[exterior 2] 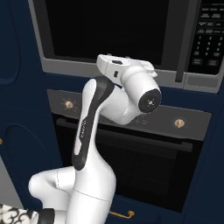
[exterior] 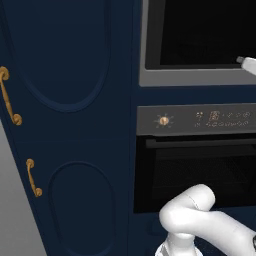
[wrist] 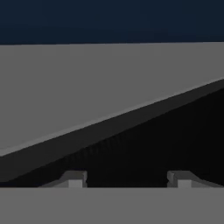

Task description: Pick the lemon wedge from the sink and place it in the bowl. Then pick the bowl and place it in the microwave. Then close the microwave door and press the start button.

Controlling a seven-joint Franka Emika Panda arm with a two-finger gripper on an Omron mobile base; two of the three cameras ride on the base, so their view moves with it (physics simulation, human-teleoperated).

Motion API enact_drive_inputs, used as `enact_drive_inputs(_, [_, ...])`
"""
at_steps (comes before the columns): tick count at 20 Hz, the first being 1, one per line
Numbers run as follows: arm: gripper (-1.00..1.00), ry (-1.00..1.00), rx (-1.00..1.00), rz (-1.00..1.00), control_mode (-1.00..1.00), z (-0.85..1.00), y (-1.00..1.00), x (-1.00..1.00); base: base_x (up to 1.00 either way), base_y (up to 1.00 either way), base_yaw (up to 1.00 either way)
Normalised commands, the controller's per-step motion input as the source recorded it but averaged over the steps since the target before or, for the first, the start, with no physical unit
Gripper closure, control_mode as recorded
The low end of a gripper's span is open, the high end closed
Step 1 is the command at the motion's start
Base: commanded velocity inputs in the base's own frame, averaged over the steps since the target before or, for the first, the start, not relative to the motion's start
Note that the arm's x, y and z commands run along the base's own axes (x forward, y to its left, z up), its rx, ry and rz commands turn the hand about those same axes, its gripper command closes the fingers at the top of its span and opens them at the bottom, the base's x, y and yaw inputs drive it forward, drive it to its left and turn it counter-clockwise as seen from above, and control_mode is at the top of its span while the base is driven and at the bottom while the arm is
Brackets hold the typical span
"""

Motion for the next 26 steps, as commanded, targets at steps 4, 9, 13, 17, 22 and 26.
enact_drive_inputs(4, [-1.00, -0.03, 0.09, 0.15, -1.00, -0.04, 0.00, -0.24, 0.00, 0.00, 0.00])
enact_drive_inputs(9, [-1.00, -0.10, 0.02, 0.10, -1.00, 0.00, -0.22, -0.99, 0.00, 0.00, 0.00])
enact_drive_inputs(13, [-1.00, -0.07, 0.12, 0.11, -1.00, 0.06, -0.82, -0.71, 0.00, 0.00, 0.00])
enact_drive_inputs(17, [-1.00, -0.02, 0.19, 0.10, -1.00, 0.09, -0.86, -0.40, 0.00, 0.00, 0.00])
enact_drive_inputs(22, [-1.00, 0.00, 0.25, 0.12, -1.00, 0.00, -0.61, -0.12, 0.00, 0.00, 0.00])
enact_drive_inputs(26, [-1.00, 0.01, 0.27, 0.14, -1.00, 0.00, -0.44, 0.02, 0.00, 0.00, 0.00])
